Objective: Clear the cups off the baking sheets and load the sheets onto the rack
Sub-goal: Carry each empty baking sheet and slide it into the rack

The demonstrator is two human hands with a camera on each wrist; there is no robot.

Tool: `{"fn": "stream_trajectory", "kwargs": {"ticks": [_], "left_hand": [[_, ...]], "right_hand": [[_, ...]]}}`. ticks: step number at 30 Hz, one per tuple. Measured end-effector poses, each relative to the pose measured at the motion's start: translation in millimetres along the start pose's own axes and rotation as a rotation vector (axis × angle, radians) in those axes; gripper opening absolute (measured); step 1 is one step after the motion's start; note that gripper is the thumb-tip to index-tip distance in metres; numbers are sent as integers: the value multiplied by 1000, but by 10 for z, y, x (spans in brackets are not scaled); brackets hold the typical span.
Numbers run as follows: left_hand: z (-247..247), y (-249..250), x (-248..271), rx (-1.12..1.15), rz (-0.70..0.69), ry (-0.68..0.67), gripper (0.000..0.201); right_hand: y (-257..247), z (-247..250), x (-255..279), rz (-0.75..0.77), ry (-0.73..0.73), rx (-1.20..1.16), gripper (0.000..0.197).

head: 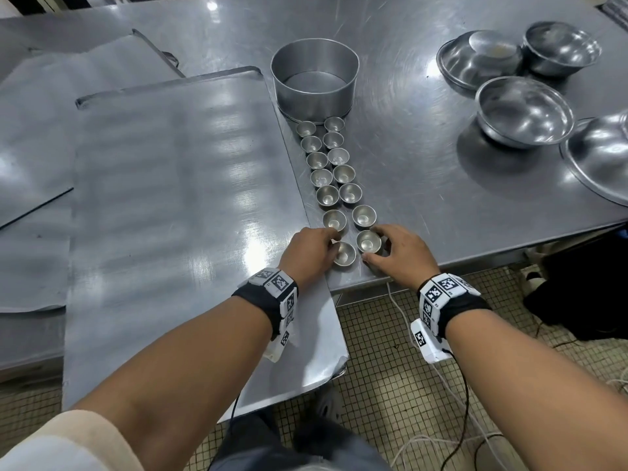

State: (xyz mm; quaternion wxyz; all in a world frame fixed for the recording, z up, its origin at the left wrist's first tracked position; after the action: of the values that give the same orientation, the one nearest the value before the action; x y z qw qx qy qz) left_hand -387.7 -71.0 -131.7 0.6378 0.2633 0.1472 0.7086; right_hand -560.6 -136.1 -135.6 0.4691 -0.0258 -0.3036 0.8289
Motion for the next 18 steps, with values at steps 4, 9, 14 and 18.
{"fn": "stream_trajectory", "kwargs": {"ticks": [4, 9, 14, 18], "left_hand": [[44, -13, 24, 30, 24, 26, 24], [131, -70, 140, 123, 26, 86, 26], [308, -310, 353, 121, 84, 110, 31], [535, -677, 717, 94, 193, 157, 31]], "right_hand": [[32, 18, 37, -24, -2, -5, 62], [-3, 47, 129, -44, 6, -11, 62], [-188, 124, 301, -46, 130, -5, 45], [-624, -10, 434, 32, 153, -29, 26]]}}
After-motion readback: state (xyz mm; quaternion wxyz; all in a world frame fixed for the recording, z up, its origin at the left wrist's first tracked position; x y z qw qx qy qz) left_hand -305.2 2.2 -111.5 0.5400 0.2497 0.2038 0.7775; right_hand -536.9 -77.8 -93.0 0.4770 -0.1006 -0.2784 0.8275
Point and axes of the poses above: each hand's wrist, its own x-axis away from the middle knuckle, its own z-axis out of the back of the hand, y = z × x, the point moved 8 cm from there along -x, towards the middle knuckle, and after that the axes turned 8 degrees about -y, right-handed, at the moved point
